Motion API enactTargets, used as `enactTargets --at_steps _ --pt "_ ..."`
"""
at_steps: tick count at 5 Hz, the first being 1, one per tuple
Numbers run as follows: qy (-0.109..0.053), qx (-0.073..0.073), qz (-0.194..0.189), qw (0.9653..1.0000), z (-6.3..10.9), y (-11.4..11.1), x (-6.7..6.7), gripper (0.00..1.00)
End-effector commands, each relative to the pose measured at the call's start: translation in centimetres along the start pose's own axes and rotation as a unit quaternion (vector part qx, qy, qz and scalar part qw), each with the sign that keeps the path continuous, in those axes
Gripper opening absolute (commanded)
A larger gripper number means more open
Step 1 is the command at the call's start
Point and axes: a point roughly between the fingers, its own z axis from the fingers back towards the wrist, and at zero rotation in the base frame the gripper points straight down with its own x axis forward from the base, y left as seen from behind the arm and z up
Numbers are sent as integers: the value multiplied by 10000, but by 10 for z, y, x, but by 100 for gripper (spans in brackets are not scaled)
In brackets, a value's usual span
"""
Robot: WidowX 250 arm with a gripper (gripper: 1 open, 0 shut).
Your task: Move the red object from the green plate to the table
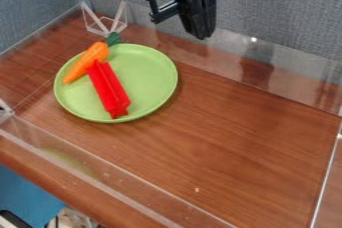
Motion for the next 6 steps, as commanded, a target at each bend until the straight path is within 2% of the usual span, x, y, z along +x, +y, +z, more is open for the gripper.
enactTargets --at_steps 1,2,3,4,6 --pt "-120 -191 -255 9994 8 -10 9 0" --pt "-138 -184 -313 9992 2 -2 7 0" --pt "-100 -259 -508 9983 -2 -1 5 0" --pt "-77 -290 -516 9982 -5 4 3 0" --pt "38 -368 -752 9965 3 -7 9 0"
